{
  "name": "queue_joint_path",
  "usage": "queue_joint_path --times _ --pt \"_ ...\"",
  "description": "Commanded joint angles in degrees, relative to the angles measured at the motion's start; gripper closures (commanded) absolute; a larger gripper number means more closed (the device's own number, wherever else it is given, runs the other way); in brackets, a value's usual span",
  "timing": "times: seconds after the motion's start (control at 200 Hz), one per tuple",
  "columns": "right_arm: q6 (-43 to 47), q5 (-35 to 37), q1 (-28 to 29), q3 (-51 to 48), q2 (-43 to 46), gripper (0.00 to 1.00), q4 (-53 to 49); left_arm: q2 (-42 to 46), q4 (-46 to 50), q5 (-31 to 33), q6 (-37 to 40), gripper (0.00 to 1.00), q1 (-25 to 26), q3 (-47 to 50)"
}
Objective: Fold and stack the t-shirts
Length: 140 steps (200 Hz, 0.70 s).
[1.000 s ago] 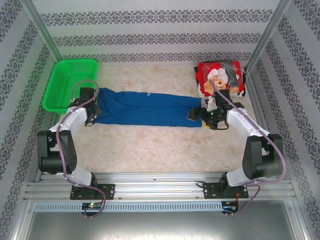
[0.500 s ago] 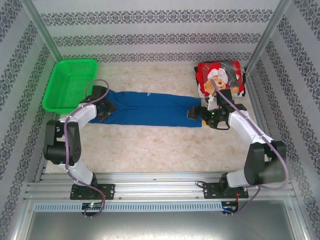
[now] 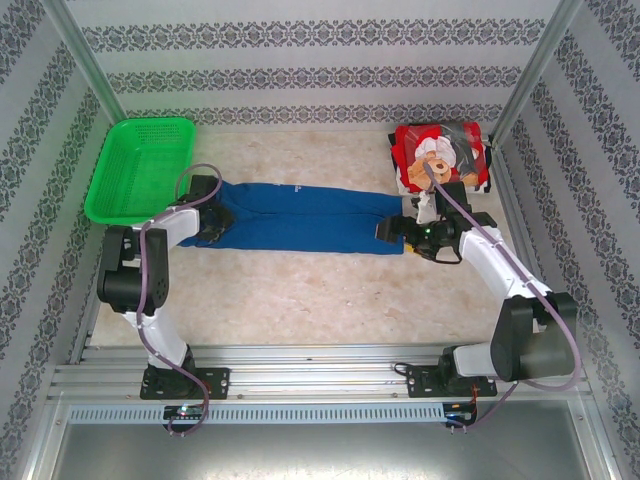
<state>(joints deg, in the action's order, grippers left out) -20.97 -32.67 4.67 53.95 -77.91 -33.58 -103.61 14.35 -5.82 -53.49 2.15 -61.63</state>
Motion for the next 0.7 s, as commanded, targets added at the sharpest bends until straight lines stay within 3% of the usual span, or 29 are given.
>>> queue_joint_path --times 0.0,0.495,0.694 --pt "1.12 -0.56 0.07 -0.43 1.60 0.02 -0.69 0.05 -2.58 0.07 -1.04 0.70 -0.22 -1.54" --pt "0.77 0.13 0.08 -1.03 1.64 0.02 -0.43 -0.08 -0.83 -1.60 1.47 0.95 -0.31 -6.51" --pt "0.67 0.59 0.07 -1.09 1.44 0.02 -0.25 -3.31 0.28 -3.15 2.64 1.00 -0.31 -12.30"
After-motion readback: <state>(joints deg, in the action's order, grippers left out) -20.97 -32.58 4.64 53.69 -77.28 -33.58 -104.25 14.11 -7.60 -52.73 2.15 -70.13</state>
